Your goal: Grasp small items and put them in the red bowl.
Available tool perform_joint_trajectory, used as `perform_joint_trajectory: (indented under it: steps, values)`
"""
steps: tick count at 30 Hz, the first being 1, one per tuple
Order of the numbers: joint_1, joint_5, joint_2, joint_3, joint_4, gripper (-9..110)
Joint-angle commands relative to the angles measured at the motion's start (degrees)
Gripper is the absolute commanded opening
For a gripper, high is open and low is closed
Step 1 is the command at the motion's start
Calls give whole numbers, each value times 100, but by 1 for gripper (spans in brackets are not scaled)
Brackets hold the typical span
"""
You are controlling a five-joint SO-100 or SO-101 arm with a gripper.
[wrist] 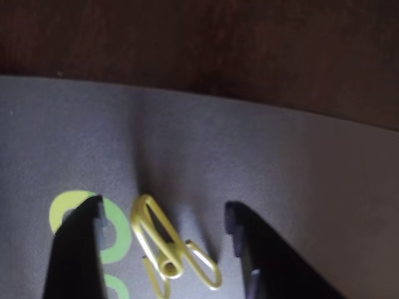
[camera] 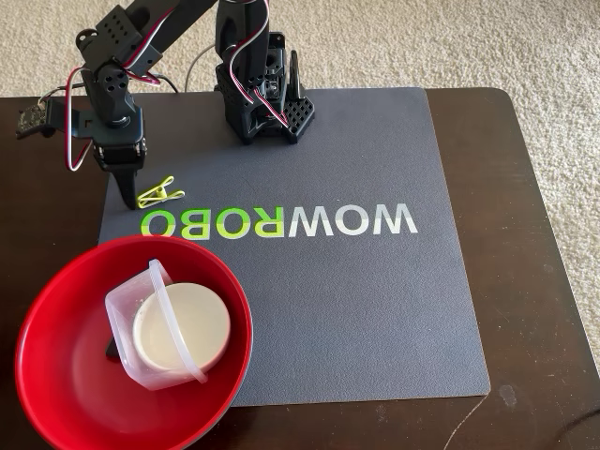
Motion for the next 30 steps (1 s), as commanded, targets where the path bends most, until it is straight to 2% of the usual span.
perform_joint_trajectory:
  steps: [1, 7, 12, 18, 26, 30]
  values:
    - [-378, 9, 88, -88, -18, 24]
    - [-598, 1178, -18, 44, 185, 21]
    - [-334, 1898, -114, 114, 211, 22]
    - [-105, 2180, -167, 290, 167, 20]
    - [-44, 2136, -369, 290, -26, 0]
    - [97, 2197, -431, 290, -149, 0]
